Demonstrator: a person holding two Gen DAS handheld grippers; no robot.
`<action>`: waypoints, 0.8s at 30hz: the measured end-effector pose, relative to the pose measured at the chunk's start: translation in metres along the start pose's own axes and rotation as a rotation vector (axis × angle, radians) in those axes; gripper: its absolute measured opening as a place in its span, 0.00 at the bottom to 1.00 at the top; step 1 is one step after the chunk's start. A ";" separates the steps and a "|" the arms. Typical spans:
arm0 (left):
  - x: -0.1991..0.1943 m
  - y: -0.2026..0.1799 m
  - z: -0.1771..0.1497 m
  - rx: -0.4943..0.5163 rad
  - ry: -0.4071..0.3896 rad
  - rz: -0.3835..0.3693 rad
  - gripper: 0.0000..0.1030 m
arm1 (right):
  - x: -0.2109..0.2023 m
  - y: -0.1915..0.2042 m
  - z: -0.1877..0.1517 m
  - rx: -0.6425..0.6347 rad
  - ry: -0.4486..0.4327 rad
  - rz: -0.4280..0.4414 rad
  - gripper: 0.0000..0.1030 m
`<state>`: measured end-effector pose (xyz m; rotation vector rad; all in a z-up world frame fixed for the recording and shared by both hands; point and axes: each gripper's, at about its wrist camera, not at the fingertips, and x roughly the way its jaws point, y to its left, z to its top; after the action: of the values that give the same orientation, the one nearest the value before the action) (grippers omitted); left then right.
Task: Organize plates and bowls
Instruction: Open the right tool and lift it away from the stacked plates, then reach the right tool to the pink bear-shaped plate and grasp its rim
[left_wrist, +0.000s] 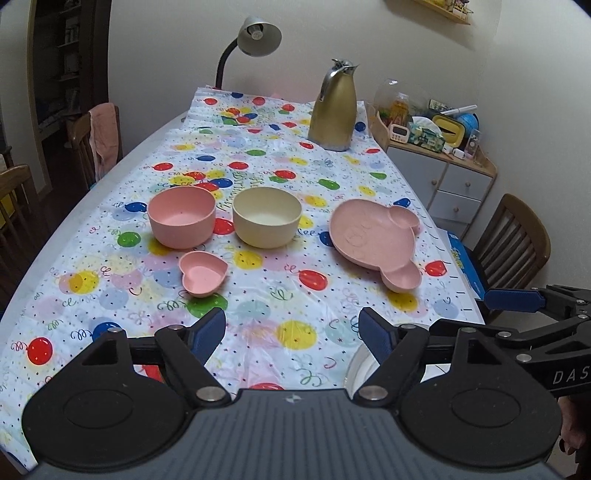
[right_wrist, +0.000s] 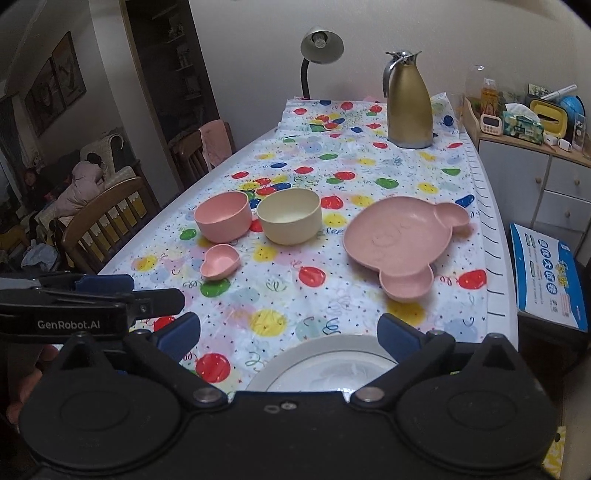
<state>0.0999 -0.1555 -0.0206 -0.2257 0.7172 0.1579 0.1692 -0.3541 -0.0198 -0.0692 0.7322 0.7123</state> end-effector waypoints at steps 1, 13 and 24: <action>0.001 0.004 0.002 -0.004 -0.001 0.001 0.77 | 0.002 0.002 0.002 0.000 0.000 0.003 0.99; 0.026 0.060 0.032 -0.014 -0.005 -0.002 0.77 | 0.040 0.029 0.036 0.006 0.007 -0.028 0.99; 0.074 0.125 0.074 0.029 0.024 -0.020 0.77 | 0.105 0.065 0.078 0.041 0.012 -0.080 0.88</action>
<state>0.1739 -0.0111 -0.0349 -0.2070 0.7408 0.1255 0.2295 -0.2209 -0.0163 -0.0652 0.7509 0.6206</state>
